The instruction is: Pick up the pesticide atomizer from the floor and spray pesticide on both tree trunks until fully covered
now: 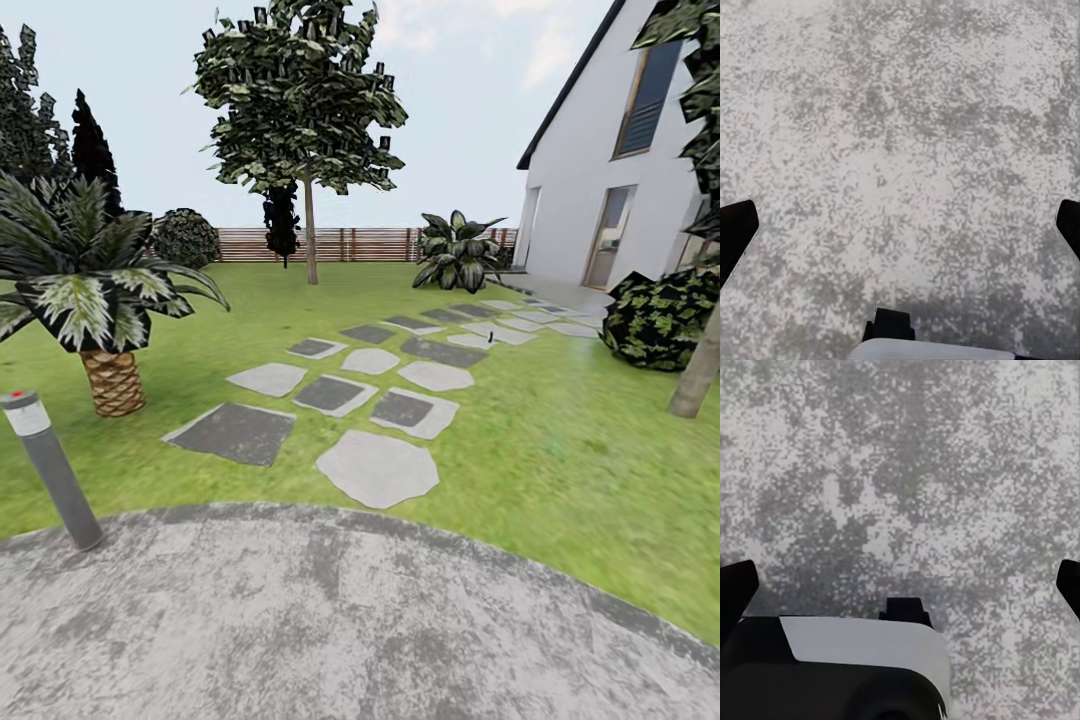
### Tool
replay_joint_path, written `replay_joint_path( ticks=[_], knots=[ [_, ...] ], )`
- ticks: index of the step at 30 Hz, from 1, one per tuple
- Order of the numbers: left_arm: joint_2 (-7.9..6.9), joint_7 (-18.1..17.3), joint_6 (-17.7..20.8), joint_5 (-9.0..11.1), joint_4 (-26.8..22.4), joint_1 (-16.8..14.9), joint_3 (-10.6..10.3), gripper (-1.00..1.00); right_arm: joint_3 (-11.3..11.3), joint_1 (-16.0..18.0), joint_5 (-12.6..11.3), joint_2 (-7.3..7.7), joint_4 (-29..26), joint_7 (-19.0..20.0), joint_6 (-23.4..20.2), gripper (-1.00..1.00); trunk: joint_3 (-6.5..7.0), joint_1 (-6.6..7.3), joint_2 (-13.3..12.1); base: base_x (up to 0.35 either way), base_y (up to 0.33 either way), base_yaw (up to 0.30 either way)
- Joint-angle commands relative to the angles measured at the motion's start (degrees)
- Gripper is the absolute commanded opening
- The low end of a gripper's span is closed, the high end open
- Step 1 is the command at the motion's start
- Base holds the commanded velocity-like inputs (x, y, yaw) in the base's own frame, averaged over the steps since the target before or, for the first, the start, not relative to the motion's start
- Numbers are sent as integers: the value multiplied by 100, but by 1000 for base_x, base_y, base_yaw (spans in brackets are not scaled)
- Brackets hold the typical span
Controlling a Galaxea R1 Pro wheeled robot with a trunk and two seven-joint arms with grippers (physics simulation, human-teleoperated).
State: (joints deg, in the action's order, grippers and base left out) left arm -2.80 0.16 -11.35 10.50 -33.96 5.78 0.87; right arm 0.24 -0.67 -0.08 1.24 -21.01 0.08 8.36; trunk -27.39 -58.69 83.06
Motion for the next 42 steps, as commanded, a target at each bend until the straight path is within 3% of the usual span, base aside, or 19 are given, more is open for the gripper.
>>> replay_joint_path(
  ticks=[1,15,42],
  knots=[
    [-1,2,-8,40,-6,2,-8,100,2,-3,-1,2,-9,1,7,100,-3,-4,2,350,117,0],
    [-1,2,-8,39,-6,2,-8,100,3,-1,-1,-1,-9,1,7,100,-3,-4,2,350,107,0],
    [-4,2,-8,38,-2,2,-8,100,2,-3,-1,-1,-9,1,7,100,-3,-4,2,350,5,0]
  ],
)
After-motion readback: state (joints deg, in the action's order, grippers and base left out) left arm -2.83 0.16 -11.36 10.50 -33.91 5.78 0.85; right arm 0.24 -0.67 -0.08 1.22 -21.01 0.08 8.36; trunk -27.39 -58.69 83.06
